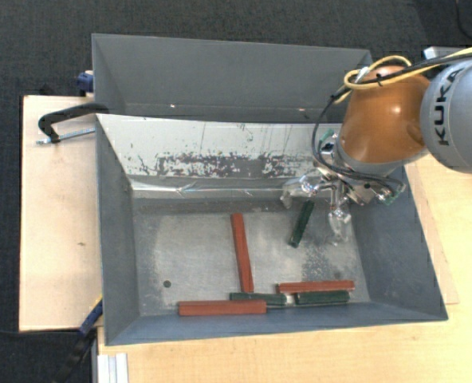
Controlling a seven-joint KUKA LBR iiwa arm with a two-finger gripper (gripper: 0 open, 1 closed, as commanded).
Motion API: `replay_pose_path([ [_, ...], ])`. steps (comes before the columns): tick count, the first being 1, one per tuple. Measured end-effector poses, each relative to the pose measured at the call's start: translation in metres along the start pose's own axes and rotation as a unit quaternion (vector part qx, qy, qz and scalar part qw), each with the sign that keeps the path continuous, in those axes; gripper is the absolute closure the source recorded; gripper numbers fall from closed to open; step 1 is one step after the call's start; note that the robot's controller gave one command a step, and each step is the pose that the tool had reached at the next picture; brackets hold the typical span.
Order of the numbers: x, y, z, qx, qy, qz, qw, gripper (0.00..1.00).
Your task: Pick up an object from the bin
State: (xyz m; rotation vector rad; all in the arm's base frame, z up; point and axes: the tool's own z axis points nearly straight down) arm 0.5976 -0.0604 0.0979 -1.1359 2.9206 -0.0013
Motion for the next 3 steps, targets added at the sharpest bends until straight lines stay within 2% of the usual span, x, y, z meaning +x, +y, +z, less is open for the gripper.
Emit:
replay_pose_path([
  [1,-0.014,0.041,0.026,-0.003,0.0022,-0.119,0.9928,1.00],
  [2,-0.014,0.041,0.026,-0.003,0.0021,-0.119,0.9929,1.00],
  [3,-0.001,0.078,-0.131,0.000,0.0002,-0.088,0.9961,1.00],
])
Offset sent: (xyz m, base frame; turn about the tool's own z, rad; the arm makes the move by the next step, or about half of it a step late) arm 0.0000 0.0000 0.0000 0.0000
